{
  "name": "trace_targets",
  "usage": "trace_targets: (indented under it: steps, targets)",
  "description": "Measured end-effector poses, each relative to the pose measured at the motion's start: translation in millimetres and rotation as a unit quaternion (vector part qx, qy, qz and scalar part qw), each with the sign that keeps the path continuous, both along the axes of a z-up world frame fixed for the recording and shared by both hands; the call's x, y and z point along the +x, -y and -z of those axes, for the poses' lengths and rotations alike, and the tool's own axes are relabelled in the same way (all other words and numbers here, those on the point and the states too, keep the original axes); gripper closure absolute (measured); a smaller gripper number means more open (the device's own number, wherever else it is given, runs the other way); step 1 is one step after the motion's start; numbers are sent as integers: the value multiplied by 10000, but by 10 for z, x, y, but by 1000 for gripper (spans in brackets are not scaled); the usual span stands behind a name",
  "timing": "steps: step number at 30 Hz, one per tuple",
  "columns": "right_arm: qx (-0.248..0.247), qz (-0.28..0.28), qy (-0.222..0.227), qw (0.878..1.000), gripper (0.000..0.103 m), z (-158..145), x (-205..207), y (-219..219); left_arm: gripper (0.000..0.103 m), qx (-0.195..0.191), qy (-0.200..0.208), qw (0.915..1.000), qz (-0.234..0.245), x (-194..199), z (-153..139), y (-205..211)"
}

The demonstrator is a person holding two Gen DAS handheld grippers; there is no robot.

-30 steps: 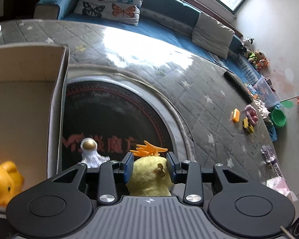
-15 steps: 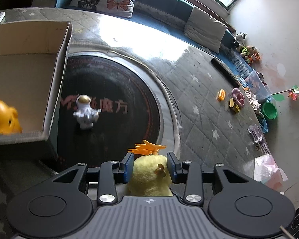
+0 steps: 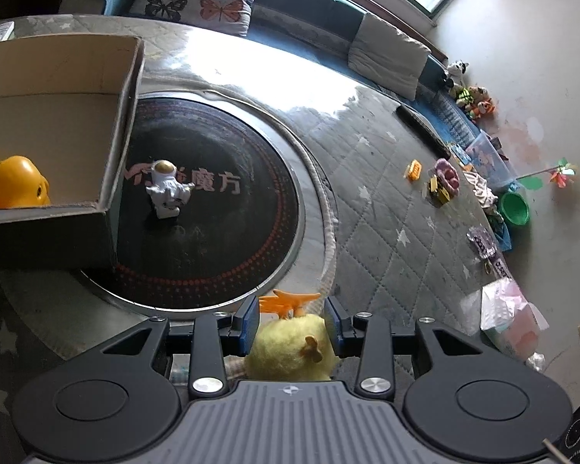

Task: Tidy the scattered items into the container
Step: 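Lift the yellow chick with both grippers and carry it toward the box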

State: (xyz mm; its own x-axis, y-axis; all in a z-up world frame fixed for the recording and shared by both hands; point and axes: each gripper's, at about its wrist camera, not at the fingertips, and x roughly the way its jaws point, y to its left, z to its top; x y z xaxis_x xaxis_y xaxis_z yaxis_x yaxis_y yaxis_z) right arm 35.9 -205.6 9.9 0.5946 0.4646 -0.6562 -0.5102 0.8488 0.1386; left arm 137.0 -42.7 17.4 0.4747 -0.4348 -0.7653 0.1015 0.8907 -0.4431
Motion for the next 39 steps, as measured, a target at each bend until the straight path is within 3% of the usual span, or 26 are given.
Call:
trace_targets:
  steps: [6, 10, 15, 39]
  targets:
    - [-13, 37, -60, 10000, 63, 42, -55, 57, 63, -132, -107, 9999, 1, -59, 82, 9]
    - [15, 113, -30, 9999, 54, 33, -58, 77, 63, -135, -94, 9999, -27, -84, 92, 35]
    - [137, 248, -110, 9995, 50, 50, -5, 84, 63, -161, -89, 9998, -62, -105, 104, 44]
    - [157, 360, -232, 9990, 49, 42, 29, 112, 61, -260, -174, 9992, -249, -142, 120, 16]
